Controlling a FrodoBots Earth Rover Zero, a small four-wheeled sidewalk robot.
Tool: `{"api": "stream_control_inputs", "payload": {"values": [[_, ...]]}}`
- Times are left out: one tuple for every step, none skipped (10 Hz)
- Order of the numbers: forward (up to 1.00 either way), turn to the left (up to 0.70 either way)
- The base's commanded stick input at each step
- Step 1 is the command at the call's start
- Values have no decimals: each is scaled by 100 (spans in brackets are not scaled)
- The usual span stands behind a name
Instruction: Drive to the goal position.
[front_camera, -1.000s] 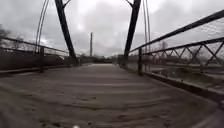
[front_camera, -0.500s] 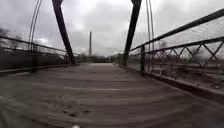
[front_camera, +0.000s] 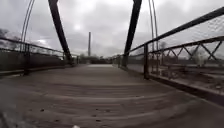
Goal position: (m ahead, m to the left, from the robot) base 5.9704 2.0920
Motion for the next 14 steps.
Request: {"api": "stream_control_inputs", "payload": {"values": [[100, 0], [100, 0], [100, 0], [100, 0], [100, 0], [100, 0], [100, 0], [100, 0], [100, 0], [100, 0], [100, 0], [100, 0], [100, 0], [100, 0]]}}
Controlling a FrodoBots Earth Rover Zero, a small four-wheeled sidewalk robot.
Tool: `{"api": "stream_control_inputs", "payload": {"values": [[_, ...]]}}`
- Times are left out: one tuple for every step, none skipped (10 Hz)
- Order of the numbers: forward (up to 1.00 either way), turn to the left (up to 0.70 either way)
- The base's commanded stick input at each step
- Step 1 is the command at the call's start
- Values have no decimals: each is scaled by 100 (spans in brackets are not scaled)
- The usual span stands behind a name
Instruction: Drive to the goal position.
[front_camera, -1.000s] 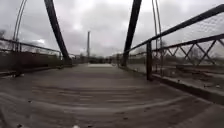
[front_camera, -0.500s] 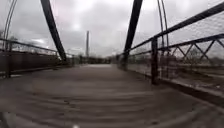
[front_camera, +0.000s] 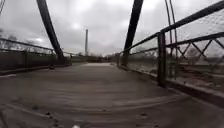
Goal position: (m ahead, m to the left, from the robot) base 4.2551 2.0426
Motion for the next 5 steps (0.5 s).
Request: {"api": "stream_control_inputs", "payload": {"values": [[100, 0], [100, 0], [100, 0], [100, 0], [100, 0]]}}
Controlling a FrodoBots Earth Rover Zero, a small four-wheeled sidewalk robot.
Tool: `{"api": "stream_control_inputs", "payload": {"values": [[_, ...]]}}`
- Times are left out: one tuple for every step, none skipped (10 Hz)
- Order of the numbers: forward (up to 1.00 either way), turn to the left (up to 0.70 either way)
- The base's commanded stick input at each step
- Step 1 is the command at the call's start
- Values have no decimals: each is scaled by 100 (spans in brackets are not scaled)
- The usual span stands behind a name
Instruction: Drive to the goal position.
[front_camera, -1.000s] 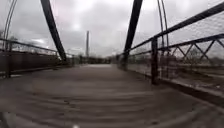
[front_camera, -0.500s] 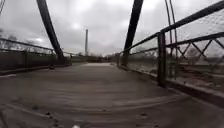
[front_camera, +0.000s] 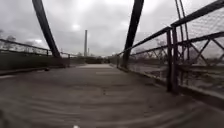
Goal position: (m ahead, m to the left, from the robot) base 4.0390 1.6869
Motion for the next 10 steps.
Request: {"api": "stream_control_inputs", "payload": {"values": [[100, 0], [100, 0], [100, 0], [100, 0], [100, 2], [100, 6], [100, 9], [100, 13], [100, 17], [100, 14]]}}
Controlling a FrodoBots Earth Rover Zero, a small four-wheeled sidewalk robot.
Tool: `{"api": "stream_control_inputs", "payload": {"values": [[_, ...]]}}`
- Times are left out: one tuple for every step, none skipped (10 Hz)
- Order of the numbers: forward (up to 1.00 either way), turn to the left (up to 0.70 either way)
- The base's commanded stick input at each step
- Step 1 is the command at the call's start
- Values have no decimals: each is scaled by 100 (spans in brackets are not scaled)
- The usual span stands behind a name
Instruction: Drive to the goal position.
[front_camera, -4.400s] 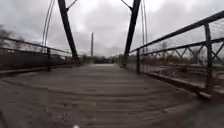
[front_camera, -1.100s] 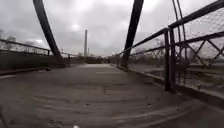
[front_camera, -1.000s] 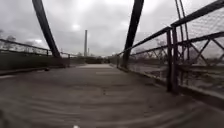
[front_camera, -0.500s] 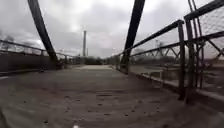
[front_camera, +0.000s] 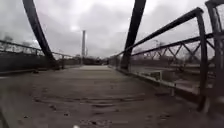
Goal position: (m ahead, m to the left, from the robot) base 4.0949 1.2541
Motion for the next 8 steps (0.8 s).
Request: {"api": "stream_control_inputs", "payload": {"values": [[100, 9], [100, 3], [100, 0], [100, 0], [100, 0], [100, 0], [100, 0], [100, 0]]}}
